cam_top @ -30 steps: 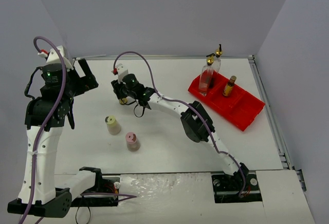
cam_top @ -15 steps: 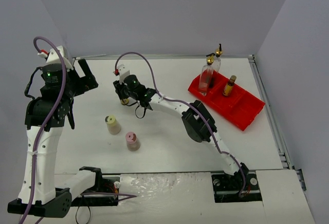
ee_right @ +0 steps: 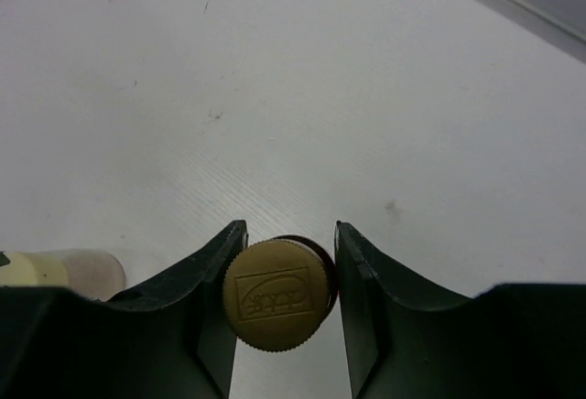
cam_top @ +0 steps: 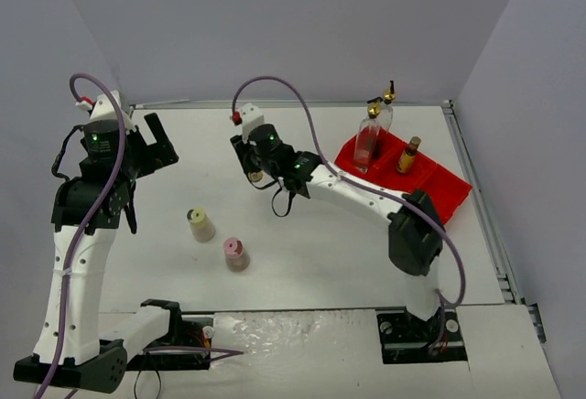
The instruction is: Organize the condiment bottles
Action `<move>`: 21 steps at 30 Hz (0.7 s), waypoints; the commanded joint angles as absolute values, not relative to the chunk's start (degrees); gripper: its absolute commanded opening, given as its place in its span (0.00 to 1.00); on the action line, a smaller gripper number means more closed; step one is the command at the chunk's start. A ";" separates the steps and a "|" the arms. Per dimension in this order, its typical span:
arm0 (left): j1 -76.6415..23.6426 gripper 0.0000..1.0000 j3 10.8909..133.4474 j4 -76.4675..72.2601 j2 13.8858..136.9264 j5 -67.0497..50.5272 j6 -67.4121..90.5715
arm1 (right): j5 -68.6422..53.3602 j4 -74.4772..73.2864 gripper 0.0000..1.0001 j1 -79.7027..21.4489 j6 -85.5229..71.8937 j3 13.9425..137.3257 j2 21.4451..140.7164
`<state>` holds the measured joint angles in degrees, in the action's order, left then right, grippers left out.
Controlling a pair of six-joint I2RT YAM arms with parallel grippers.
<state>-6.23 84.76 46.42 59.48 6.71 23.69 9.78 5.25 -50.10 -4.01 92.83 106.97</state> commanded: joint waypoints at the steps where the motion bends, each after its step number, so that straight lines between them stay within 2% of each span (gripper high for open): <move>1: -5.71 0.97 85.87 42.40 58.52 6.15 24.19 | 17.55 7.11 0.00 -43.18 -5.16 86.87 91.21; 6: -5.63 0.97 85.62 42.28 58.36 5.82 23.91 | 20.56 8.03 0.00 -33.21 -8.89 74.95 79.64; 12: -5.45 0.97 85.42 41.74 58.62 4.75 24.07 | 20.08 11.40 0.00 -22.66 -14.45 61.01 71.04; 21: -5.45 0.97 85.41 41.56 58.99 4.50 23.70 | 23.32 16.03 0.00 -17.20 -18.35 52.31 67.16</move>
<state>-5.91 84.44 45.56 59.35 4.88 23.71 20.36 5.85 -18.69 -15.34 52.58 70.64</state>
